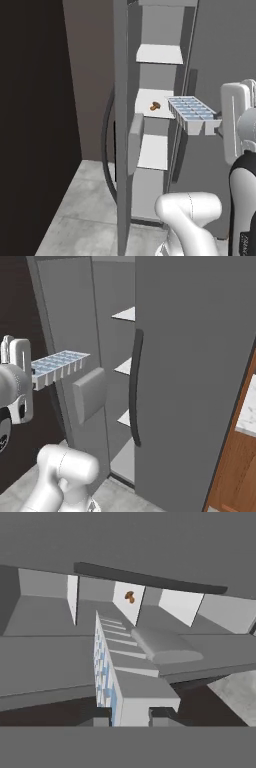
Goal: Open the freezer door, pick up the ice cube tray from the freezer, and place it on the dining counter.
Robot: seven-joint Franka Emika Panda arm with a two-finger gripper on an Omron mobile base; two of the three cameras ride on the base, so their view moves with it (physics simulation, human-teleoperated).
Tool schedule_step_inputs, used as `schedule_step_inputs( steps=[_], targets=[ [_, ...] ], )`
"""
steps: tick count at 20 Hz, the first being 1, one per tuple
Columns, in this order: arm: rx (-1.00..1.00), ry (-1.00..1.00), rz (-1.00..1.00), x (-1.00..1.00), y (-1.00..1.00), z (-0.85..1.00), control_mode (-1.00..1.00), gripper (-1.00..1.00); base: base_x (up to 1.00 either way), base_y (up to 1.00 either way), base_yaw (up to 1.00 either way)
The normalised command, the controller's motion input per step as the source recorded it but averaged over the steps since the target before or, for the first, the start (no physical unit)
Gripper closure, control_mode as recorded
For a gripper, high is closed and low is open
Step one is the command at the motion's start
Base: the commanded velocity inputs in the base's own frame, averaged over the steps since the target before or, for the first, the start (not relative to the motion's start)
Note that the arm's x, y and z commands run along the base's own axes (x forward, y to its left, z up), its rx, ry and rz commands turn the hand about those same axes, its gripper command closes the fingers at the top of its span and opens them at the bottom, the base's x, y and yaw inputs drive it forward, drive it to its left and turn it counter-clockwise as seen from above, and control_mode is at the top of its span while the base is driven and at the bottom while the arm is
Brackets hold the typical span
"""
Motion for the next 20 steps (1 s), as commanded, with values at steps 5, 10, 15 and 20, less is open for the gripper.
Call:
schedule_step_inputs(
  steps=[5,10,15,20],
  targets=[
    [0.00,0.00,0.00,0.00,0.00,0.00,1.00,1.00,-0.75,-0.16,0.27],
    [0.00,0.00,0.00,0.00,0.00,0.00,1.00,1.00,-0.92,-0.27,0.41],
    [0.00,0.00,0.00,0.00,0.00,0.00,1.00,1.00,-0.99,-0.23,0.46],
    [0.00,0.00,0.00,0.00,0.00,0.00,1.00,1.00,-0.84,-0.15,0.55]
  ],
)
